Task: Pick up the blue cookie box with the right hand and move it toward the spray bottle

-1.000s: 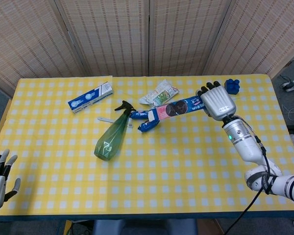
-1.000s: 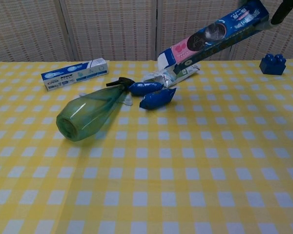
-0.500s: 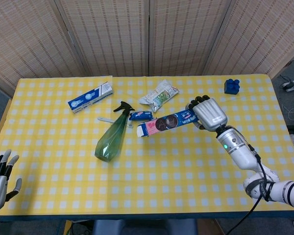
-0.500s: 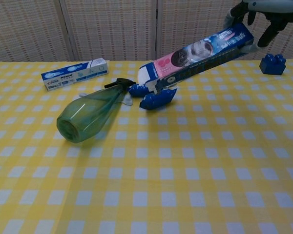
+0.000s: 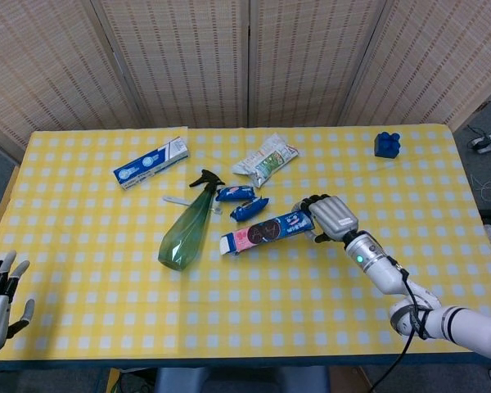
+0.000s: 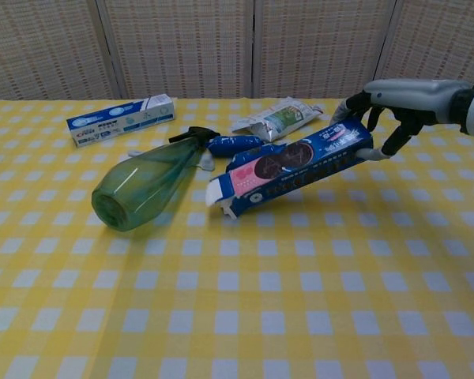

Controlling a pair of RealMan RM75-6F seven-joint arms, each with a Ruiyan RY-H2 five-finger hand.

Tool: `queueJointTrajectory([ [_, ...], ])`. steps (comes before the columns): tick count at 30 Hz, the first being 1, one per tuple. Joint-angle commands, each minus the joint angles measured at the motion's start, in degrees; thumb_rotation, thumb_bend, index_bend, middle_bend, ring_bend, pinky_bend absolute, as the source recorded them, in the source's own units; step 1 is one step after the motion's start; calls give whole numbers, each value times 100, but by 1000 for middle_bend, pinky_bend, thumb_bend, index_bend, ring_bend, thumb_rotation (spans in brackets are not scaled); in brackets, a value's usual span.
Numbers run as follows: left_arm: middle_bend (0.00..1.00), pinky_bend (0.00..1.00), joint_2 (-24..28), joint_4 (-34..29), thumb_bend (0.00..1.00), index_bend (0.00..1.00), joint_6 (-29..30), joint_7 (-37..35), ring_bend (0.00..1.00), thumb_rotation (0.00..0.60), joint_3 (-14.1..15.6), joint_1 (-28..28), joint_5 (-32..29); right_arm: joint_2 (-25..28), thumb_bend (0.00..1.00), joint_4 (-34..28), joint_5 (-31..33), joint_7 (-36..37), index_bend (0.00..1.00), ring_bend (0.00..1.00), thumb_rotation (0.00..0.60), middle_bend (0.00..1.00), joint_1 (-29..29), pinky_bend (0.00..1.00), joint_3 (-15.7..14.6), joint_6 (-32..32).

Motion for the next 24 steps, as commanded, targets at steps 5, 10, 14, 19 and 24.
queueJointTrajectory([
  [5,0,0,6,-7,431,162,-11,2,0,600,9,3,-2,-290,341,493,-155,509,8,90,600,115,-26,235,-119,-310],
  [10,0,0,10,-2,432,162,9,-17,0,600,-8,3,-2,-84,340,424,-312,651,0,57,600,44,-148,207,-99,-59],
  [14,0,0,4,23,432,162,13,-40,0,600,-18,8,-18,210,341,251,-408,569,0,57,600,56,-384,207,-151,305],
  [19,0,0,4,61,432,162,-22,-51,0,600,-26,-27,-2,554,340,85,-469,326,12,85,600,160,-810,207,-301,827],
  [24,0,0,-3,58,432,162,-2,-49,0,600,-53,-59,31,820,340,-93,-599,130,115,151,600,254,-1279,207,-450,1455],
])
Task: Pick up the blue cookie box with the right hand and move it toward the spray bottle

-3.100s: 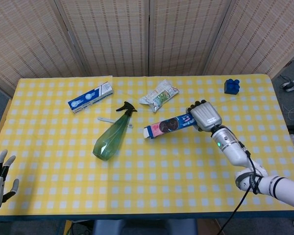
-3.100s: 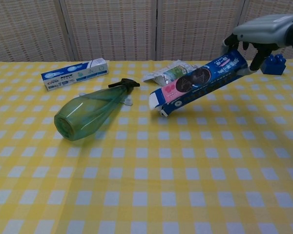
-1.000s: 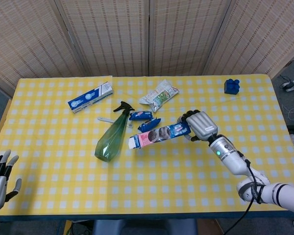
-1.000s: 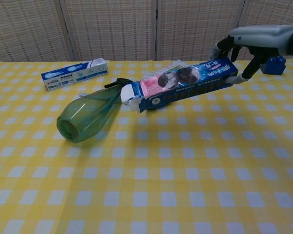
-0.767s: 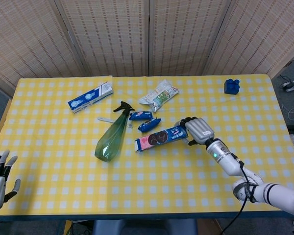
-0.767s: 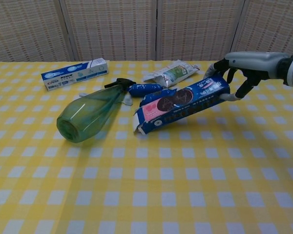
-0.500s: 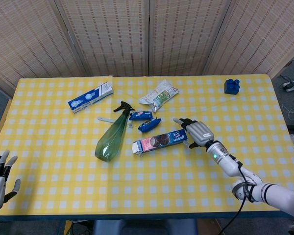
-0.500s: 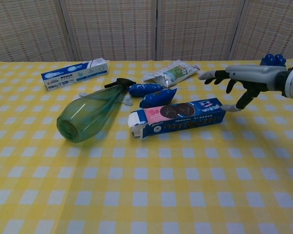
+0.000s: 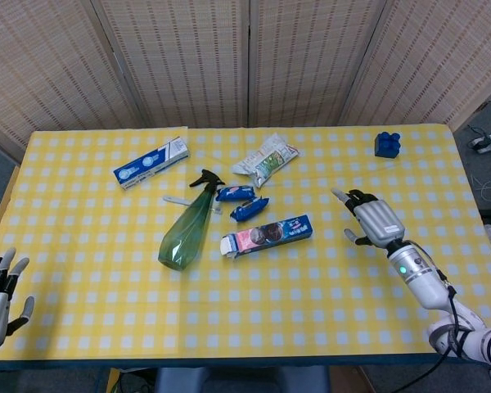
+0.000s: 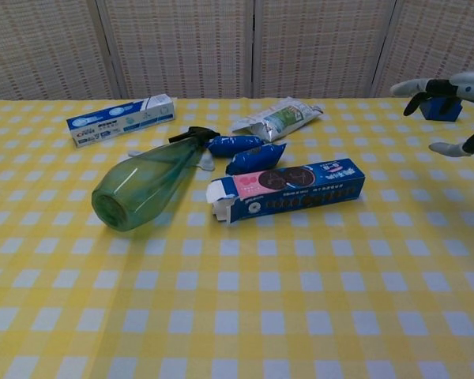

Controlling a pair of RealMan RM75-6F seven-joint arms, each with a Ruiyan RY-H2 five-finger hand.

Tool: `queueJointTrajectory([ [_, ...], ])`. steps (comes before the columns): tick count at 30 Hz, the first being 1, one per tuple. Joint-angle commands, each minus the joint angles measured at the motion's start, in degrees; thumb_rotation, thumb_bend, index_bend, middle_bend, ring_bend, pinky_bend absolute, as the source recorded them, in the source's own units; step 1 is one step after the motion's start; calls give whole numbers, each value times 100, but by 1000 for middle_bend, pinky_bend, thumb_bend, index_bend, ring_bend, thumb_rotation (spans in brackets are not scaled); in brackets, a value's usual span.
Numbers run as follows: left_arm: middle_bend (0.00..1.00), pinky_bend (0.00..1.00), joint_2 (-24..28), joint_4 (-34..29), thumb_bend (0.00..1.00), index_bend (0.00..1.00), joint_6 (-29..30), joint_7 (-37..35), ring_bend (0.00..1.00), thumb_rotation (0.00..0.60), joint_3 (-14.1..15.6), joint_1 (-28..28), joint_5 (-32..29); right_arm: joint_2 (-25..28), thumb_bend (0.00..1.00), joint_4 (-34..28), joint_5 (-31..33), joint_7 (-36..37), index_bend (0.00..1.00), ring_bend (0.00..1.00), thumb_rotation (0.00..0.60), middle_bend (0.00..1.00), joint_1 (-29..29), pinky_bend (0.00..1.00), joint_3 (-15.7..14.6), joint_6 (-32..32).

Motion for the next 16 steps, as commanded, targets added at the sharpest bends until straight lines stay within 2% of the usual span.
queueJointTrajectory([
  [1,0,0,-4,-2,432,162,-2,6,0,600,-9,-8,-3,257,340,-191,-139,-203,125,157,600,263,-428,207,-160,541],
  [9,0,0,-31,-34,432,162,-27,56,0,600,-30,-61,13,571,341,-581,-263,-356,138,170,600,276,-1323,207,-379,1613],
  [16,0,0,-39,-69,432,162,-61,99,0,600,-63,-140,48,575,341,-545,-432,-341,154,185,600,297,-1943,213,-454,2403],
])
